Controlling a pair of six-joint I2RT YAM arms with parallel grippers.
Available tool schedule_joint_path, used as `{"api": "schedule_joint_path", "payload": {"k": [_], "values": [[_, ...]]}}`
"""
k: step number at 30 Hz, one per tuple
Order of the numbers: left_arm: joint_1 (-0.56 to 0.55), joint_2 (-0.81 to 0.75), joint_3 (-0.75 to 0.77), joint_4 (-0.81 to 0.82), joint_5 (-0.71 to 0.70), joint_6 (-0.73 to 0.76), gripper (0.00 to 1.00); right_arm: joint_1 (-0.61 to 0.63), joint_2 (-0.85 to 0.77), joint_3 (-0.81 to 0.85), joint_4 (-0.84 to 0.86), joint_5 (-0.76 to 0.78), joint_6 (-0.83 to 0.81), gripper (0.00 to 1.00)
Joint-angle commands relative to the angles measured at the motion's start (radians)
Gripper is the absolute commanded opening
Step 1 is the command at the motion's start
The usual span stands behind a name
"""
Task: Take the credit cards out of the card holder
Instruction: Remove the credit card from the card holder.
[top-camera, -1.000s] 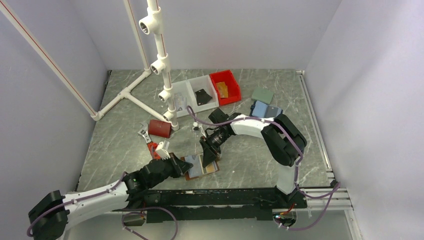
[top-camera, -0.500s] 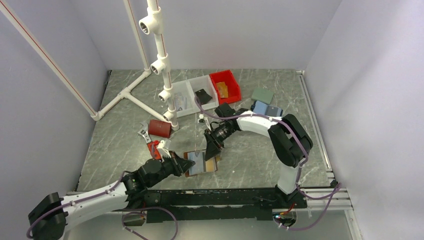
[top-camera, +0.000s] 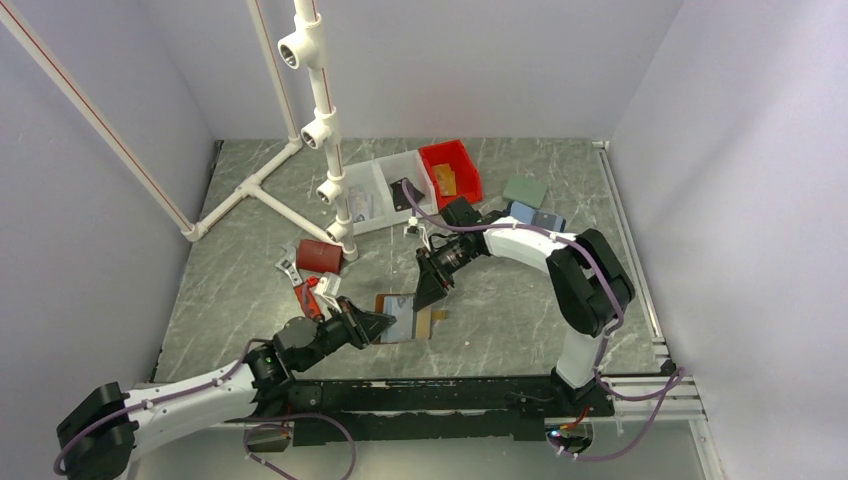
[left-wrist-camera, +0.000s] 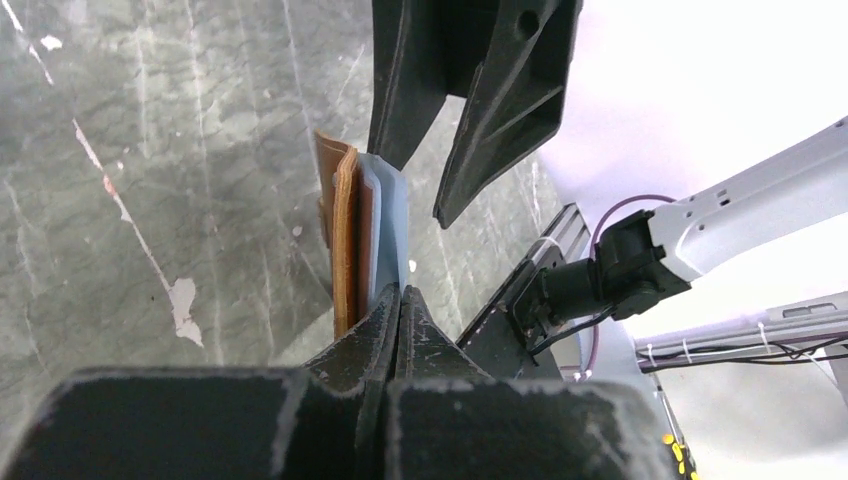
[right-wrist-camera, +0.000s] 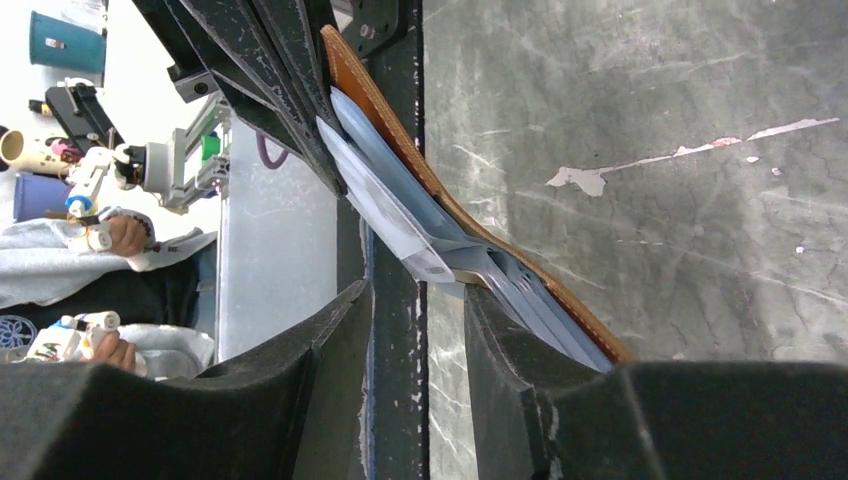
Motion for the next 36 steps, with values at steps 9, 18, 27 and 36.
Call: {"api": "schedule_joint_path", "payload": {"k": [9, 18, 27, 36], "values": [[0.005, -0.073, -0.001, 0.109, 0.006, 0.024, 0.00, -0.003, -0.064, 0.013, 0.022, -0.086, 0.003, 0.43], [0.005, 0.038, 0.012, 0.235, 0.019, 0.020, 0.00, -0.006, -0.080, -0.005, 0.069, -0.141, 0.055, 0.43], [0.004, 0.063, 0.022, 0.279, 0.020, 0.017, 0.00, -0.013, -0.089, -0.016, 0.096, -0.145, 0.089, 0.41], [0.005, -0.009, 0.001, 0.201, -0.028, -0.010, 0.00, -0.014, -0.084, -0.011, 0.077, -0.152, 0.060, 0.20]]}}
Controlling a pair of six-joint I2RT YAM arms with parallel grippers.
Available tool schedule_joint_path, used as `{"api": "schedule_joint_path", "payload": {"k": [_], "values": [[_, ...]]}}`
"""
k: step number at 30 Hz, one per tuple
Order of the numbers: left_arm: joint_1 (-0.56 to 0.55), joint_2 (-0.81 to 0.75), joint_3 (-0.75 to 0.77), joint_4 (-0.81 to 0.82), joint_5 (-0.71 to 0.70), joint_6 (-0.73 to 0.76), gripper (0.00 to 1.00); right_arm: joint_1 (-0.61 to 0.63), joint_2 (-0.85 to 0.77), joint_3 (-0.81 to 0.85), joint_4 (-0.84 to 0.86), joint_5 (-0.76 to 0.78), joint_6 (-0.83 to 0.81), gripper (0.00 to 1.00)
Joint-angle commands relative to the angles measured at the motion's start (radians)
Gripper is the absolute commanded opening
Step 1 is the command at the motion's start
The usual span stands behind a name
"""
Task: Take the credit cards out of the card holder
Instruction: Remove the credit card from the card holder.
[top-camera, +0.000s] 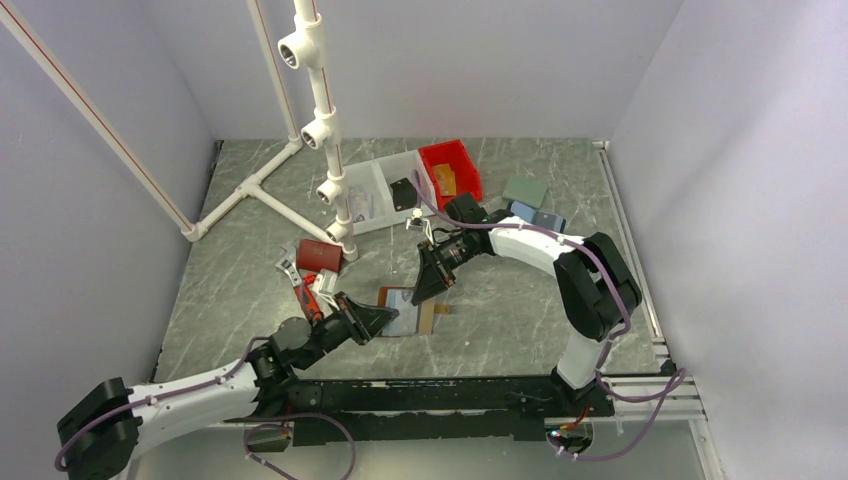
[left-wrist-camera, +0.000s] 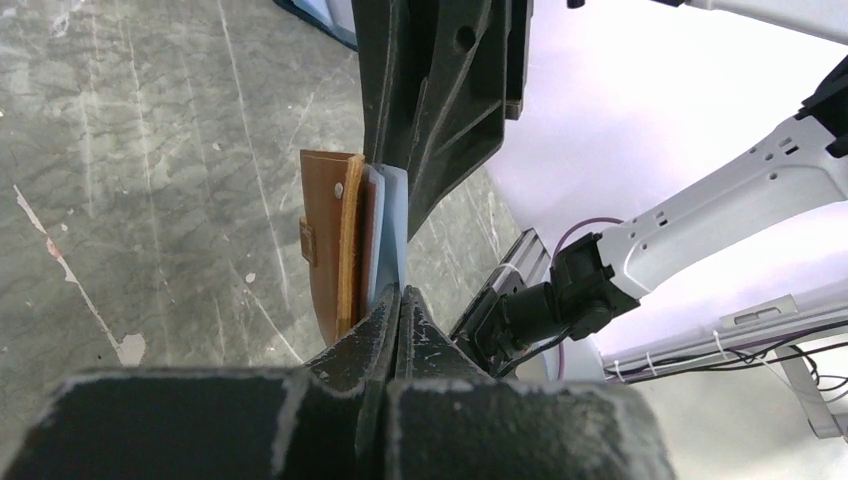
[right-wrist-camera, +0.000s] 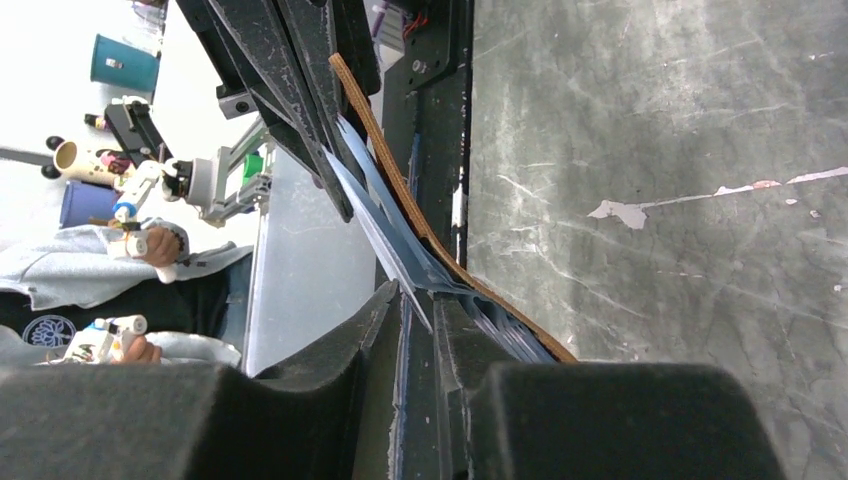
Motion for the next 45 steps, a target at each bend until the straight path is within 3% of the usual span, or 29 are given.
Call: {"api": "schedule_joint_path", "payload": {"k": [1, 8, 11, 14, 18, 24, 32, 40, 45], "values": [[0.003, -0.058, -0.003, 0.024, -0.037, -0.022, 0.00, 0.000, -0.035, 0.003, 0.008, -0.059, -0.028, 0.18], [0.004, -0.142, -0.009, -0.073, -0.081, -0.045, 0.00, 0.000, -0.027, 0.010, -0.014, -0.073, -0.056, 0.00], [0.004, -0.160, -0.010, -0.101, -0.089, -0.052, 0.01, 0.000, -0.023, 0.013, -0.023, -0.072, -0.065, 0.00], [0.004, -0.156, -0.009, -0.117, -0.087, -0.061, 0.11, 0.000, -0.016, 0.017, -0.038, -0.068, -0.079, 0.00], [0.003, -0.142, -0.005, -0.135, -0.083, -0.073, 0.15, 0.000, -0.010, 0.017, -0.038, -0.062, -0.080, 0.00], [0.003, -0.144, 0.000, -0.166, -0.091, -0.080, 0.00, 0.000, 0.007, 0.029, -0.071, -0.044, -0.116, 0.00], [0.006, -0.244, -0.036, -0.250, -0.132, -0.103, 0.00, 0.001, 0.135, 0.149, -0.368, -0.037, -0.369, 0.00], [0.005, -0.387, -0.020, -0.499, -0.184, -0.129, 0.00, 0.005, 0.137, 0.131, -0.309, 0.057, -0.324, 0.00], [0.006, -0.417, 0.044, -0.785, -0.264, -0.227, 0.00, 0.004, 0.153, 0.149, -0.333, 0.171, -0.364, 0.00]]}}
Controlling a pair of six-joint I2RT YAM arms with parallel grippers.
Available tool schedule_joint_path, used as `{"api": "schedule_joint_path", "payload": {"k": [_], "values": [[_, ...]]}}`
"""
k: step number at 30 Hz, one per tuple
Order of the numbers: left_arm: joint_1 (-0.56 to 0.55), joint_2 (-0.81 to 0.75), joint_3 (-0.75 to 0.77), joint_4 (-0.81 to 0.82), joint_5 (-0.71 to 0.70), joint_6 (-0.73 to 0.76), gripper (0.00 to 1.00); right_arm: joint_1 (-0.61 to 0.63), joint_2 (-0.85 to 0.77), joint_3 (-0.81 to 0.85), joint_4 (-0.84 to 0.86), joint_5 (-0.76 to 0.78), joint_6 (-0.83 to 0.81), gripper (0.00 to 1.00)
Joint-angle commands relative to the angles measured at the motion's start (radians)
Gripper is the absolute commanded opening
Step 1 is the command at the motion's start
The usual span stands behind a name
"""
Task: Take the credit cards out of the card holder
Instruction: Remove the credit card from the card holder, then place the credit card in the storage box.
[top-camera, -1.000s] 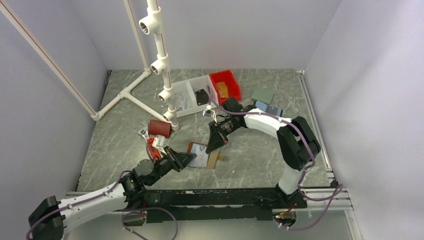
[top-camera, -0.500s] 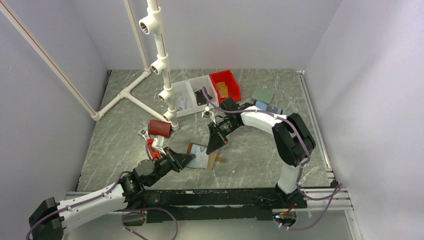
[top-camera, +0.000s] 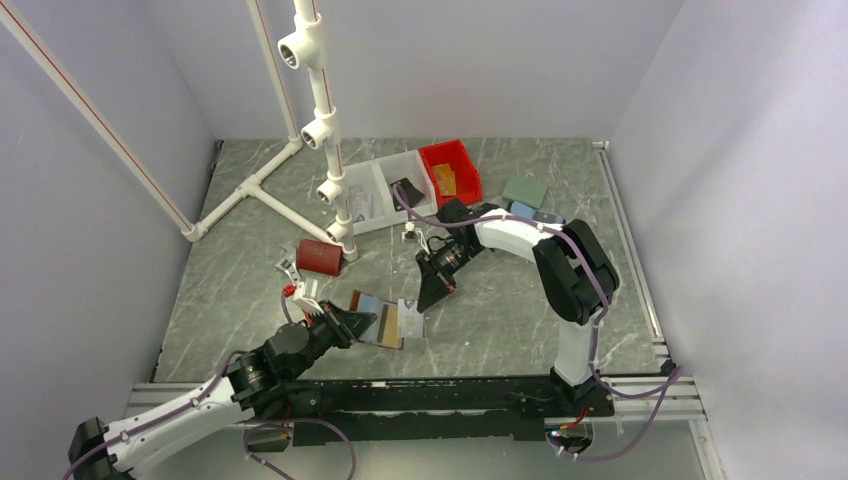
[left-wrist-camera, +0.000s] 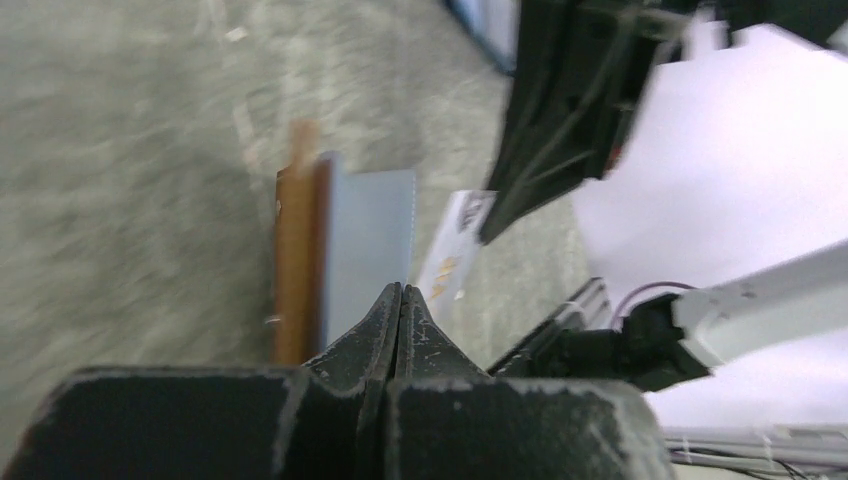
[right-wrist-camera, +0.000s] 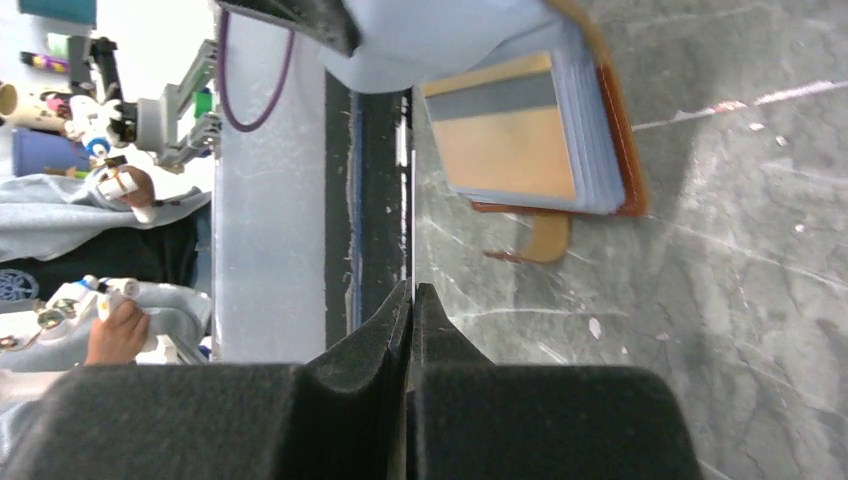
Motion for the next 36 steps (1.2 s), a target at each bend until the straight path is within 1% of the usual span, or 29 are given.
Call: {"api": "schedule_joint_path", "payload": {"k": [1, 5, 7, 13, 16, 18, 20, 22, 24, 27, 30, 33, 36], "values": [[0.004, -0.015, 0.053, -0.284, -0.095, -0.113, 0.00, 0.000, 0.012, 0.042, -0.047, 0.105, -0.085, 0.00], [0.004, 0.018, 0.083, -0.448, -0.119, -0.181, 0.00, -0.018, -0.015, 0.047, -0.056, 0.153, -0.108, 0.00], [0.003, 0.044, 0.094, -0.498, -0.126, -0.208, 0.00, -0.037, -0.037, 0.044, -0.054, 0.164, -0.110, 0.00], [0.004, 0.151, 0.140, -0.594, -0.155, -0.263, 0.00, -0.132, -0.075, 0.053, -0.055, 0.167, -0.114, 0.00], [0.004, 0.198, 0.171, -0.634, -0.168, -0.283, 0.00, -0.166, -0.103, 0.069, -0.023, 0.199, -0.080, 0.00], [0.003, 0.222, 0.194, -0.650, -0.169, -0.282, 0.00, -0.178, -0.109, 0.112, 0.002, 0.236, -0.051, 0.00], [0.003, 0.238, 0.207, -0.667, -0.167, -0.280, 0.00, -0.185, -0.091, 0.188, 0.022, 0.266, -0.011, 0.00], [0.004, 0.242, 0.220, -0.687, -0.165, -0.283, 0.09, -0.189, -0.056, 0.286, 0.053, 0.280, 0.052, 0.00], [0.003, 0.234, 0.227, -0.702, -0.162, -0.288, 0.16, -0.189, -0.010, 0.373, 0.104, 0.280, 0.127, 0.00], [0.004, 0.205, 0.233, -0.730, -0.157, -0.286, 0.25, -0.185, 0.067, 0.508, 0.193, 0.288, 0.269, 0.00], [0.003, 0.161, 0.245, -0.770, -0.155, -0.276, 0.37, -0.175, 0.145, 0.627, 0.274, 0.325, 0.380, 0.00], [0.004, 0.110, 0.259, -0.809, -0.157, -0.258, 0.51, -0.155, 0.195, 0.712, 0.353, 0.362, 0.451, 0.00], [0.003, 0.051, 0.272, -0.839, -0.158, -0.240, 0.58, -0.124, 0.256, 0.799, 0.382, 0.386, 0.511, 0.00]]}}
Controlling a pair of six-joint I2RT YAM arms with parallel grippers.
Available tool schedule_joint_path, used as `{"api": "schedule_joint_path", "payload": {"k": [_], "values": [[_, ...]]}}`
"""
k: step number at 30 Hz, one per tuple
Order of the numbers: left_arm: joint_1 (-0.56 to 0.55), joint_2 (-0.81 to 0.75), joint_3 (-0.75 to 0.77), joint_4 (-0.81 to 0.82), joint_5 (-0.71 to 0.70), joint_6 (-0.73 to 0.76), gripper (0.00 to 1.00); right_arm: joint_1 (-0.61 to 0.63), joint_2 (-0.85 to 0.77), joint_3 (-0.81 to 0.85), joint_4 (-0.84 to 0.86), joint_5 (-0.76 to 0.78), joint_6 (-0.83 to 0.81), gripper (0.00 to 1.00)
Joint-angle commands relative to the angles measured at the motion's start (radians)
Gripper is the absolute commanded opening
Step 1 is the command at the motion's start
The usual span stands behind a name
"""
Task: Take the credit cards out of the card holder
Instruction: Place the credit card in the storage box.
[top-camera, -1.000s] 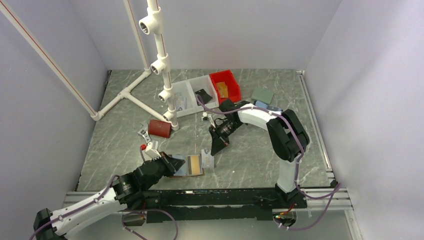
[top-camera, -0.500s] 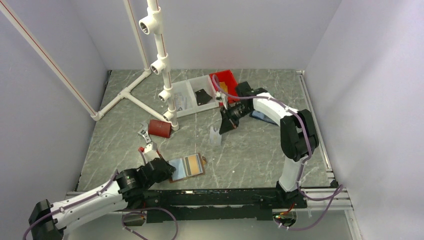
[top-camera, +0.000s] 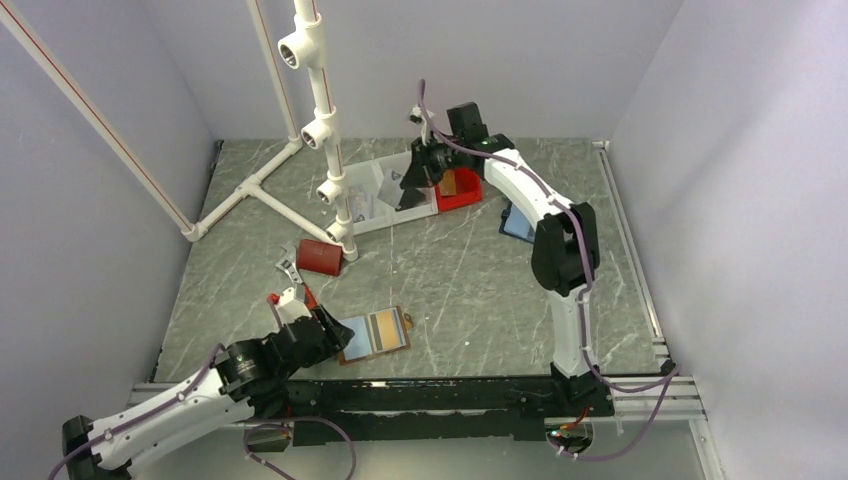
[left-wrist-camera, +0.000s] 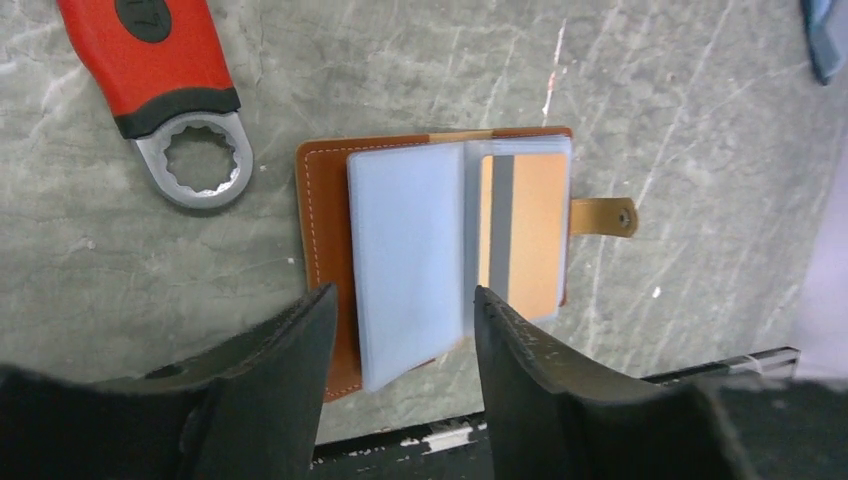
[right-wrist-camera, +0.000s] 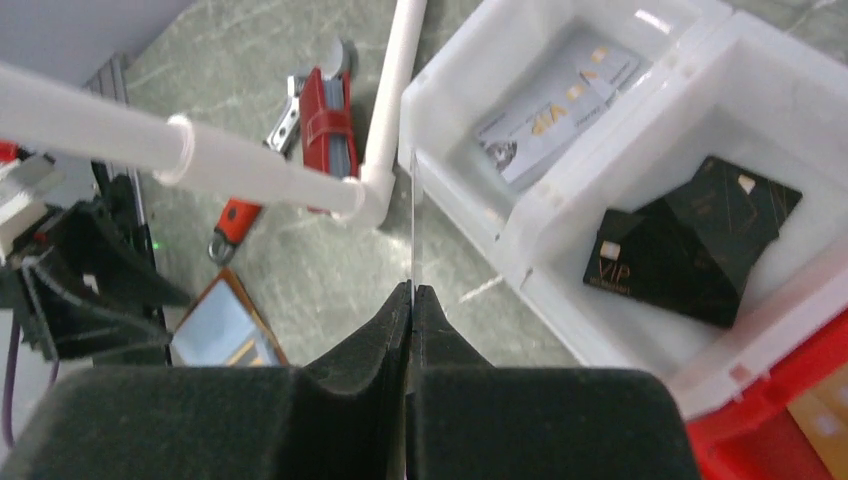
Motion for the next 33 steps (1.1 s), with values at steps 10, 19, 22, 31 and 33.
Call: {"api": "schedule_joint_path", "payload": {"k": [10, 19, 22, 31, 33], "values": [[0.002, -0.177, 0.078, -0.131, -0.007, 0.061, 0.68, 0.141, 0.258, 0.360, 0.051, 0.162, 0.099, 0.00], [0.002, -0.167, 0.108, -0.139, 0.004, 0.091, 0.68, 0.180, 0.336, 0.401, 0.059, 0.343, 0.031, 0.14], [0.002, -0.166, 0.112, -0.139, 0.009, 0.096, 0.68, 0.188, 0.342, 0.413, 0.053, 0.454, -0.030, 0.25], [0.002, -0.156, 0.122, -0.102, 0.025, 0.120, 0.70, 0.178, 0.214, 0.383, 0.044, 0.594, -0.116, 0.31], [0.002, -0.147, 0.126, -0.097, 0.027, 0.125, 0.72, 0.178, 0.170, 0.350, 0.035, 0.551, -0.119, 0.34]]}}
